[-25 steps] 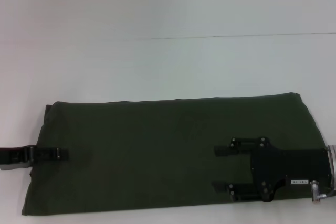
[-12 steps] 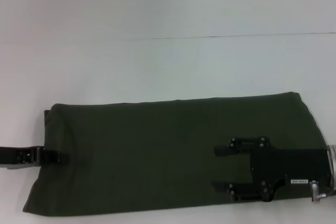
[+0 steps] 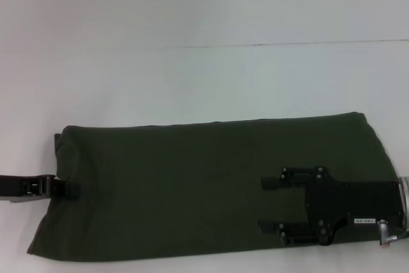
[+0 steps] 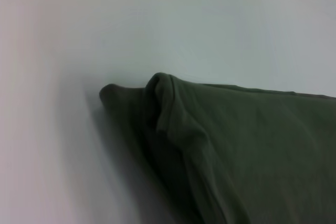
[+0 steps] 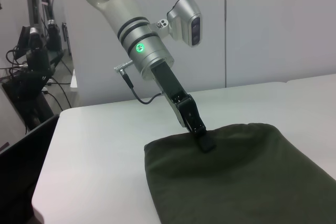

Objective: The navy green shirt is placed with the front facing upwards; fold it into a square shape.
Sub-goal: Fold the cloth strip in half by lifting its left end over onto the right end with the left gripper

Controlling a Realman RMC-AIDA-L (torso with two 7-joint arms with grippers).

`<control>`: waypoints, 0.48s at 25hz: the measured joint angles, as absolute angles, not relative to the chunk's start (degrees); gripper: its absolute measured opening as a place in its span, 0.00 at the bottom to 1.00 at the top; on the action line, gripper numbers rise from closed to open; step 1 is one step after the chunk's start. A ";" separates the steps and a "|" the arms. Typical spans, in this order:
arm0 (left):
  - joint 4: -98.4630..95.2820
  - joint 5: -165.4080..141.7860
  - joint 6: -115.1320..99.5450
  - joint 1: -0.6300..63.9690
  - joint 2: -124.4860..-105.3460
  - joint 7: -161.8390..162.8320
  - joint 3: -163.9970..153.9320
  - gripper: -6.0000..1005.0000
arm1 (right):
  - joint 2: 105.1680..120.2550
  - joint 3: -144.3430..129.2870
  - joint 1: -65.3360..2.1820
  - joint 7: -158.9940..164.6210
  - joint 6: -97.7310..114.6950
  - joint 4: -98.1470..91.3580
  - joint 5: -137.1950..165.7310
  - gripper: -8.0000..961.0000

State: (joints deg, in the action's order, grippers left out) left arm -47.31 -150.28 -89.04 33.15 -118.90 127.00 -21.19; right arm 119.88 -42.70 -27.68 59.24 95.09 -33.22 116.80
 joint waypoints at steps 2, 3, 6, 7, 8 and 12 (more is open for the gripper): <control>-47.30 -150.27 -88.92 33.16 -118.93 126.87 -21.19 0.08 | 119.88 -42.62 -27.68 59.23 95.09 -33.22 116.80 0.78; -47.40 -150.26 -88.73 33.16 -119.02 126.81 -21.19 0.08 | 119.87 -42.59 -27.68 59.24 95.09 -33.22 116.80 0.78; -48.07 -150.24 -87.57 33.16 -119.19 126.79 -21.19 0.08 | 119.88 -42.48 -27.75 59.23 95.09 -33.22 116.80 0.78; -48.46 -150.23 -86.82 33.16 -119.17 126.86 -21.17 0.08 | 119.88 -42.46 -27.79 59.23 95.09 -33.22 116.80 0.78; -48.83 -150.22 -86.37 33.16 -119.12 126.92 -21.05 0.08 | 119.88 -42.45 -27.82 59.22 95.09 -33.22 116.80 0.78; -49.93 -150.20 -85.03 33.05 -118.71 126.75 -20.58 0.08 | 119.88 -42.40 -27.86 59.21 94.93 -33.22 116.80 0.78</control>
State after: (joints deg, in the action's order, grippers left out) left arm -49.93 -150.20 -85.03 33.05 -118.71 126.75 -20.58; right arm 119.88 -42.40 -27.86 59.21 94.93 -33.22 116.80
